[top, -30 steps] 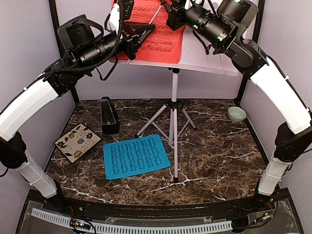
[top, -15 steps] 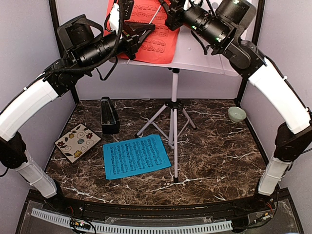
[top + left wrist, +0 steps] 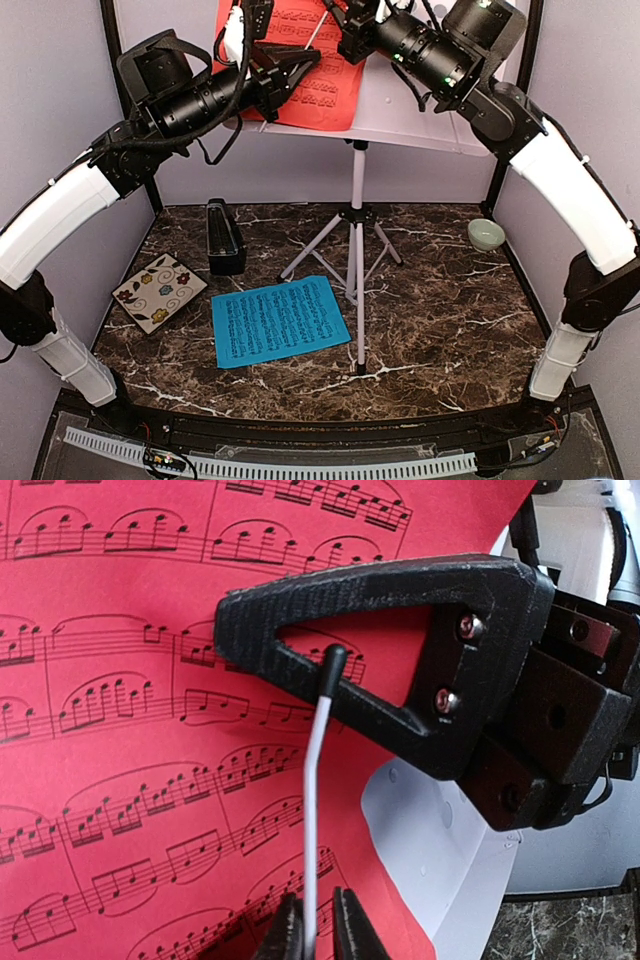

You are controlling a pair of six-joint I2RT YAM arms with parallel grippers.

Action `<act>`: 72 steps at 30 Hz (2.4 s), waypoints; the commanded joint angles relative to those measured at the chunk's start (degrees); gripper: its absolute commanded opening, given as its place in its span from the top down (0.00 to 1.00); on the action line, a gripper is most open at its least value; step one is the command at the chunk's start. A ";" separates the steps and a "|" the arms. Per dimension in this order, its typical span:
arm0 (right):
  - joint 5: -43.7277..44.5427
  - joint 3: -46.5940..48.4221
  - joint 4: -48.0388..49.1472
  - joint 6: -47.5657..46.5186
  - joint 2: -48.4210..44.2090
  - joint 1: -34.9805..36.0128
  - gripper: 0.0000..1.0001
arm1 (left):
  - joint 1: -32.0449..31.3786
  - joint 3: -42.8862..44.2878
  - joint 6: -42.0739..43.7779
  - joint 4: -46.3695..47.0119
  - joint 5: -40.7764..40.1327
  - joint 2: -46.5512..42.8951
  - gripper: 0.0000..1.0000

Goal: Set up the instrument practice props

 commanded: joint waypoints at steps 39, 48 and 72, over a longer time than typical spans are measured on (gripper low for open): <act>5.06 -8.46 6.40 2.02 -9.95 1.31 0.12 | -1.30 -20.22 -13.55 -8.14 -23.67 -22.62 0.28; 5.00 -10.97 3.41 2.15 -13.06 3.53 0.06 | -0.95 -21.61 -15.98 -11.20 -24.75 -23.75 0.27; 10.49 -55.22 -13.38 26.23 -40.13 5.39 0.11 | 24.49 -69.80 -63.35 -15.23 2.70 -43.16 0.23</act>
